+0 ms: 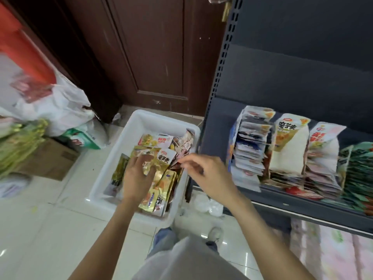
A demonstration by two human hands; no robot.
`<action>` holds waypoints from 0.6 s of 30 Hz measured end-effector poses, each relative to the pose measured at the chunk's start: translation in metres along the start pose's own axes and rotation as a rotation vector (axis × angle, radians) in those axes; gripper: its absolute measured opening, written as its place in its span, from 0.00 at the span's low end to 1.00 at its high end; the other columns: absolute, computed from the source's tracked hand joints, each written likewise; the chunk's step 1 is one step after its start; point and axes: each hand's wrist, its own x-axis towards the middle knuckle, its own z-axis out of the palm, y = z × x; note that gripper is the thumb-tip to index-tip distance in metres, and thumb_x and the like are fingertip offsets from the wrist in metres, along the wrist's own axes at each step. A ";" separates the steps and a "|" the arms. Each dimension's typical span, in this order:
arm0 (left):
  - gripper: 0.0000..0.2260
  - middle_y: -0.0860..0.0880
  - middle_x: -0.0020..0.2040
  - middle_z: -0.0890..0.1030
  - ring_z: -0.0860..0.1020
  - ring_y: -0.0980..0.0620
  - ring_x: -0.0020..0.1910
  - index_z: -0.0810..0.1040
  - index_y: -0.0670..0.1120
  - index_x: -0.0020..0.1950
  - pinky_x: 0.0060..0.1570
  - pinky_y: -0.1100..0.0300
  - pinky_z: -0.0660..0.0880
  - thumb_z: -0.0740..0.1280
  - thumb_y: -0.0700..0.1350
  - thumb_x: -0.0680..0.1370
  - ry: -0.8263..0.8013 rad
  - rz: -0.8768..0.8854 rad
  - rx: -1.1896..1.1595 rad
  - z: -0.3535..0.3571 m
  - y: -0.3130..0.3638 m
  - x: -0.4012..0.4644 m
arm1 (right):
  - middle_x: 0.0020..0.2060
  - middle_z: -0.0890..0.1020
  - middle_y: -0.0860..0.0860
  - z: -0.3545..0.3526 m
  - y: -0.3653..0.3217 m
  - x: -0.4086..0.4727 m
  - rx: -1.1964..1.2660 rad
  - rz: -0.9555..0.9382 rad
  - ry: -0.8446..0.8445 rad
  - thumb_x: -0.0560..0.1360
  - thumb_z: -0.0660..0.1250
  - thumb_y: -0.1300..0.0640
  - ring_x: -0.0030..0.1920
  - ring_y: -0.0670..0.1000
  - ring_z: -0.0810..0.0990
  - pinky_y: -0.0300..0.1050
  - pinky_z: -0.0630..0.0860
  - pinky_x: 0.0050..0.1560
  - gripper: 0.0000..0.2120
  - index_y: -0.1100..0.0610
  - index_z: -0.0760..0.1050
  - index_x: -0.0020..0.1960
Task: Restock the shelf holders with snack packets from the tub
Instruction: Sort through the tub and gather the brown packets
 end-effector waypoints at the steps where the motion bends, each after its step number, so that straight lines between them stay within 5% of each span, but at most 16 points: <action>1: 0.09 0.46 0.57 0.79 0.78 0.45 0.52 0.78 0.43 0.56 0.50 0.55 0.73 0.68 0.41 0.76 -0.069 -0.062 0.044 -0.001 -0.022 0.006 | 0.47 0.84 0.45 0.022 0.005 0.015 -0.001 0.049 -0.046 0.78 0.65 0.58 0.46 0.42 0.81 0.40 0.78 0.49 0.09 0.53 0.80 0.56; 5: 0.18 0.43 0.63 0.76 0.77 0.44 0.56 0.74 0.43 0.64 0.56 0.52 0.74 0.67 0.49 0.77 -0.297 -0.162 0.171 0.007 -0.078 0.024 | 0.54 0.82 0.49 0.093 0.037 0.064 -0.104 0.231 -0.147 0.78 0.62 0.61 0.52 0.47 0.81 0.48 0.77 0.55 0.12 0.54 0.79 0.59; 9: 0.25 0.44 0.70 0.68 0.67 0.43 0.69 0.67 0.46 0.71 0.69 0.49 0.64 0.62 0.58 0.78 -0.447 -0.117 0.323 0.027 -0.101 0.037 | 0.68 0.72 0.51 0.132 0.075 0.095 -0.331 0.309 -0.269 0.79 0.60 0.61 0.61 0.52 0.76 0.49 0.73 0.61 0.17 0.53 0.71 0.67; 11: 0.27 0.45 0.72 0.66 0.63 0.45 0.72 0.65 0.47 0.73 0.70 0.50 0.60 0.62 0.58 0.78 -0.499 -0.124 0.325 0.032 -0.108 0.040 | 0.74 0.62 0.51 0.146 0.086 0.103 -0.447 0.279 -0.376 0.80 0.60 0.56 0.73 0.53 0.63 0.51 0.62 0.71 0.23 0.51 0.63 0.74; 14: 0.24 0.50 0.72 0.65 0.64 0.48 0.71 0.67 0.47 0.72 0.68 0.53 0.63 0.61 0.56 0.79 -0.512 -0.110 0.285 0.033 -0.120 0.037 | 0.78 0.47 0.51 0.166 0.090 0.101 -0.593 0.208 -0.543 0.80 0.58 0.47 0.77 0.53 0.45 0.55 0.47 0.76 0.27 0.45 0.53 0.77; 18: 0.18 0.51 0.70 0.69 0.71 0.48 0.65 0.71 0.47 0.69 0.62 0.54 0.69 0.59 0.50 0.80 -0.442 -0.045 0.274 0.030 -0.127 0.040 | 0.78 0.52 0.50 0.179 0.082 0.075 -0.649 0.222 -0.461 0.79 0.56 0.48 0.77 0.53 0.46 0.55 0.48 0.75 0.21 0.47 0.66 0.71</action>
